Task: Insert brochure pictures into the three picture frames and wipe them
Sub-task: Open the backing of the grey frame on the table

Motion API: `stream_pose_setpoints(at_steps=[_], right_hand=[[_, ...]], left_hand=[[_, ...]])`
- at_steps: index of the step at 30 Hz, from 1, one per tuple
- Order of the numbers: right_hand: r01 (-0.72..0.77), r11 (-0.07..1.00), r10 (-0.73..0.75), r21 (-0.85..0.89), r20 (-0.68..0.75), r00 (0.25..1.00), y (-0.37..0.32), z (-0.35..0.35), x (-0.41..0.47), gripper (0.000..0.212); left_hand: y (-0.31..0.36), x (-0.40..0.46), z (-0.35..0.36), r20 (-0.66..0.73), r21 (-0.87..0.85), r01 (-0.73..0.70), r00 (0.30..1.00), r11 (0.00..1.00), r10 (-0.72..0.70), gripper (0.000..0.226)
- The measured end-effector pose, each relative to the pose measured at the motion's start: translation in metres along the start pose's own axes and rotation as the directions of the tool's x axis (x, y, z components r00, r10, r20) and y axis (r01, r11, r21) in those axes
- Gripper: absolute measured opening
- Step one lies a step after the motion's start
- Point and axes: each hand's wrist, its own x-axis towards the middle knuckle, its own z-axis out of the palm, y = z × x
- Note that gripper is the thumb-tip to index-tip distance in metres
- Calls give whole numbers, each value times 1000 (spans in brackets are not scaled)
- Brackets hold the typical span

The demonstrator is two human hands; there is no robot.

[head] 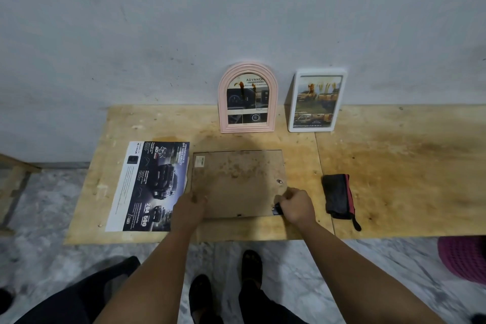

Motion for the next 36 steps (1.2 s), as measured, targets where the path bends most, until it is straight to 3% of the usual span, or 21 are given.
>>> stream_pose_setpoints(at_steps=[5, 10, 15, 22, 26, 36], right_hand=[[-70, 993, 70, 93, 6, 998, -7, 3, -4, 19], [-98, 984, 99, 148, 4, 995, -12, -1, -7, 11], [-168, 977, 172, 135, -21, 985, -12, 1, -8, 23], [-283, 942, 296, 180, -46, 954, -14, 8, -5, 24], [-327, 915, 346, 234, -42, 937, -15, 9, -3, 29], [-358, 914, 356, 193, 45, 933, -13, 7, 0, 22]], left_hand=[[-1, -2, 0, 14, 2, -19, 1000, 1000, 19, 41], [-1, -3, -1, 24, 4, -29, 999, 1000, 29, 39], [-4, -1, -2, 41, 21, -36, 999, 999, 35, 39], [-7, 0, -5, 66, 44, -78, 995, 996, 75, 24], [-10, 2, -7, 66, 55, -88, 994, 995, 84, 33], [-6, 0, -13, 108, 65, -100, 990, 993, 92, 25]])
